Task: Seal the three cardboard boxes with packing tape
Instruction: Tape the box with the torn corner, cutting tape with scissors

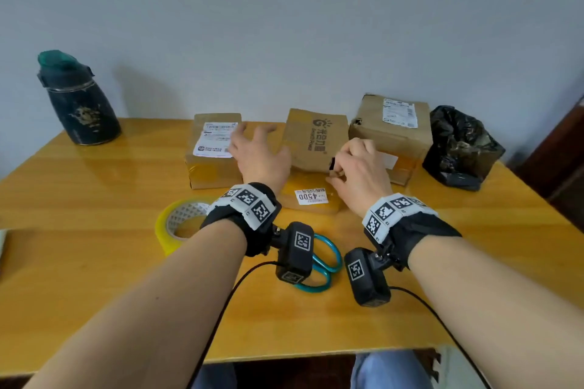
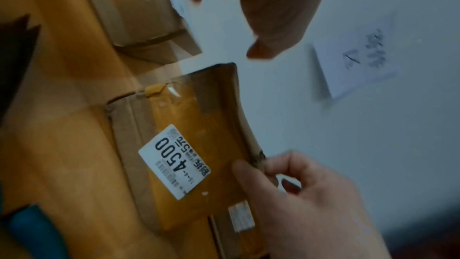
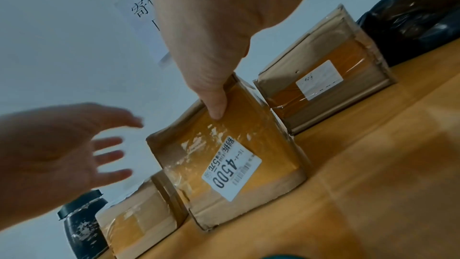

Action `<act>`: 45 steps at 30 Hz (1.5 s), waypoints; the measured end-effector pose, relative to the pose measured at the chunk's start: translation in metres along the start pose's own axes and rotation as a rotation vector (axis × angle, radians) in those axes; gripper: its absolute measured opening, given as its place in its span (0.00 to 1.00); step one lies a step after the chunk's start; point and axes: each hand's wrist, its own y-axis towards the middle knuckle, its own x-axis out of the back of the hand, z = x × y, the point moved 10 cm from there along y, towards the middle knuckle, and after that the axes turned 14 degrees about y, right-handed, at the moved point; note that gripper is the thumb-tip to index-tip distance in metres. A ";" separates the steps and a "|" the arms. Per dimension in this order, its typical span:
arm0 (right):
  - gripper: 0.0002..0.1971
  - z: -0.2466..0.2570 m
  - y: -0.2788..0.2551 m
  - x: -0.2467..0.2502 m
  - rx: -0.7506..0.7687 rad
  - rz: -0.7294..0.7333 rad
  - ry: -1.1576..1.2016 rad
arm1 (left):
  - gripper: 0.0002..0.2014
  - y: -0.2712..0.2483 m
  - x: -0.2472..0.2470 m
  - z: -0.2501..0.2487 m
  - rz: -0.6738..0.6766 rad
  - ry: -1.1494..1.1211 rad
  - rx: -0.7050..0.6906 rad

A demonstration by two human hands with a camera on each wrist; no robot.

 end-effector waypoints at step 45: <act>0.18 0.023 -0.039 0.011 0.043 0.145 0.152 | 0.18 -0.071 -0.007 -0.025 0.282 0.666 -0.480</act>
